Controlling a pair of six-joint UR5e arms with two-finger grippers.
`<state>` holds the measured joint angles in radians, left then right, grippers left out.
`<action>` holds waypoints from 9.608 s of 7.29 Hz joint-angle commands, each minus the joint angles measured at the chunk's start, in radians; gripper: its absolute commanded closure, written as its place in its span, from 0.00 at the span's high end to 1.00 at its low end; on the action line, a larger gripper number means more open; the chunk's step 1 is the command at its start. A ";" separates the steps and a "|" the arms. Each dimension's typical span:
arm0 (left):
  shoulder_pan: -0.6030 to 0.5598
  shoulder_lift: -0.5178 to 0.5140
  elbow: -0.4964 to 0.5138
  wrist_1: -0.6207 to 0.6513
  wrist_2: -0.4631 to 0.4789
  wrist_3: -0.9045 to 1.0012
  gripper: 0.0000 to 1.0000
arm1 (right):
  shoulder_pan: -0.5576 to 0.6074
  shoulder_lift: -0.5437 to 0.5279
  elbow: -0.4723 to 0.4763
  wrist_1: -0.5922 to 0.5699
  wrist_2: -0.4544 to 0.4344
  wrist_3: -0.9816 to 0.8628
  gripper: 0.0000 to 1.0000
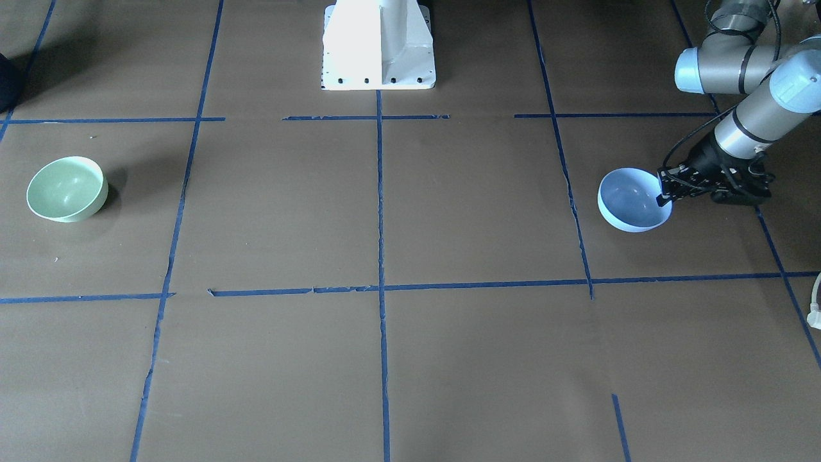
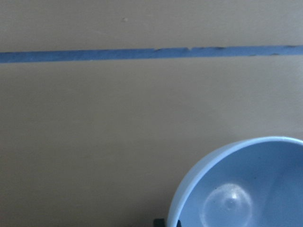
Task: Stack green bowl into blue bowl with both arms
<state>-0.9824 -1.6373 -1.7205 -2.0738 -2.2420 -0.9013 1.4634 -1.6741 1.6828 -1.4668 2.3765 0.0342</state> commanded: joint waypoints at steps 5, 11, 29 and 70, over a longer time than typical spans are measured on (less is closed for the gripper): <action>0.420 -0.613 0.126 0.311 0.274 -0.491 0.01 | 0.000 0.001 0.000 -0.001 0.003 0.003 1.00; 0.473 -0.644 0.185 0.302 0.305 -0.492 0.09 | 0.000 0.002 -0.002 -0.001 0.003 0.003 1.00; -0.524 0.066 0.047 0.613 -0.133 1.119 1.00 | -0.396 -0.145 -0.099 0.745 -0.106 0.756 0.92; -0.558 0.249 -0.048 0.534 -0.111 1.039 1.00 | 0.074 -0.084 -0.011 -0.106 -0.091 -0.241 1.00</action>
<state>-1.5395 -1.3886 -1.7673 -1.5399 -2.3532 0.1380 1.5365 -1.7481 1.6839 -1.6232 2.2853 -0.2202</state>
